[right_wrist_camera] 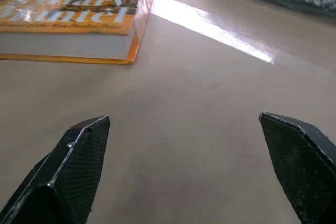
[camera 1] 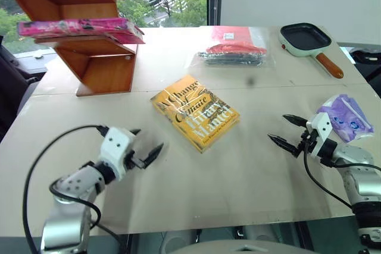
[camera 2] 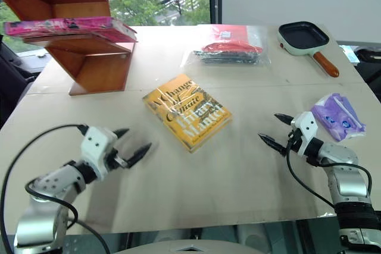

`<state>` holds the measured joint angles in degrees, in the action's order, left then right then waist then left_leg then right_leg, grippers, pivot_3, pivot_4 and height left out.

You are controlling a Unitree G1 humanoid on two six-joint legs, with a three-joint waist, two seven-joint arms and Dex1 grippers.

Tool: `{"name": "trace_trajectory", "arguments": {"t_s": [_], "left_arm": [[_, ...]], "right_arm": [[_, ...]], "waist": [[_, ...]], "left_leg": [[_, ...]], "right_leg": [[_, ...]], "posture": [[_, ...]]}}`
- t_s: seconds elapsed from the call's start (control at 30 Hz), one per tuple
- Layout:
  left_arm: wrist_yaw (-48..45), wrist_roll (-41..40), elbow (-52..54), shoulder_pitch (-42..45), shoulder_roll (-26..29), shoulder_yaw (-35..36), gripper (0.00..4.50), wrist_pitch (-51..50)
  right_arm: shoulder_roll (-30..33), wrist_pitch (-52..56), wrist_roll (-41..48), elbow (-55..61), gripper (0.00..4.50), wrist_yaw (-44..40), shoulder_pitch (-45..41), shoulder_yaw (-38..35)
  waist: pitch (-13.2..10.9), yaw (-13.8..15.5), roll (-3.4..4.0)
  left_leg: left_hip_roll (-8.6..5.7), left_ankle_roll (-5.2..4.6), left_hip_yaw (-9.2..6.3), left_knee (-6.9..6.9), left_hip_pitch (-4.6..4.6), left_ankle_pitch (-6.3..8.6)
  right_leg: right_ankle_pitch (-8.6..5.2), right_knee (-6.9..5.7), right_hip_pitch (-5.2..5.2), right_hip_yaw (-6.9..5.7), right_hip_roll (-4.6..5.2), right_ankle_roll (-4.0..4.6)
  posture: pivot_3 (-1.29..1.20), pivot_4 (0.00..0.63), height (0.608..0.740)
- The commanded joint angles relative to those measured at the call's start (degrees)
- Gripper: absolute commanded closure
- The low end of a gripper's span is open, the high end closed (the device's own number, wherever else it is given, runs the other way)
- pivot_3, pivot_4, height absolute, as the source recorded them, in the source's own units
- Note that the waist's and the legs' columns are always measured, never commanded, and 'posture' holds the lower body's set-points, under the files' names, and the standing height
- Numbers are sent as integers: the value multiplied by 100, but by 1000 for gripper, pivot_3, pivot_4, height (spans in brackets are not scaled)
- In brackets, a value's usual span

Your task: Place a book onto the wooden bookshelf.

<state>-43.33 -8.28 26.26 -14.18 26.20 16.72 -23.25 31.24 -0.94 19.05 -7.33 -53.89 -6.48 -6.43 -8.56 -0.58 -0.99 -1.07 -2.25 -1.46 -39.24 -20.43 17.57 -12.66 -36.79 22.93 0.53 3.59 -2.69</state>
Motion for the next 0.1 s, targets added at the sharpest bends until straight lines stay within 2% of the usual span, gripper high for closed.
{"name": "trace_trajectory", "arguments": {"t_s": [0.03,0.1], "left_arm": [[-39,-342,-106,-18,-30,-5,13,359],[-60,-421,-149,-21,10,-60,13,416]], "right_arm": [[-64,-257,-33,58,0,60,139,-44],[-86,-283,-45,91,0,78,208,-43]], "waist": [[-1,39,-3],[-1,47,-3]], "left_leg": [[0,0,-6,0,21,0],[1,0,-7,1,57,0]], "right_leg": [[-1,1,-25,-4,-1,0],[-3,2,-58,-5,0,-1]], "posture": [[0,150,740],[0,150,740]]}}
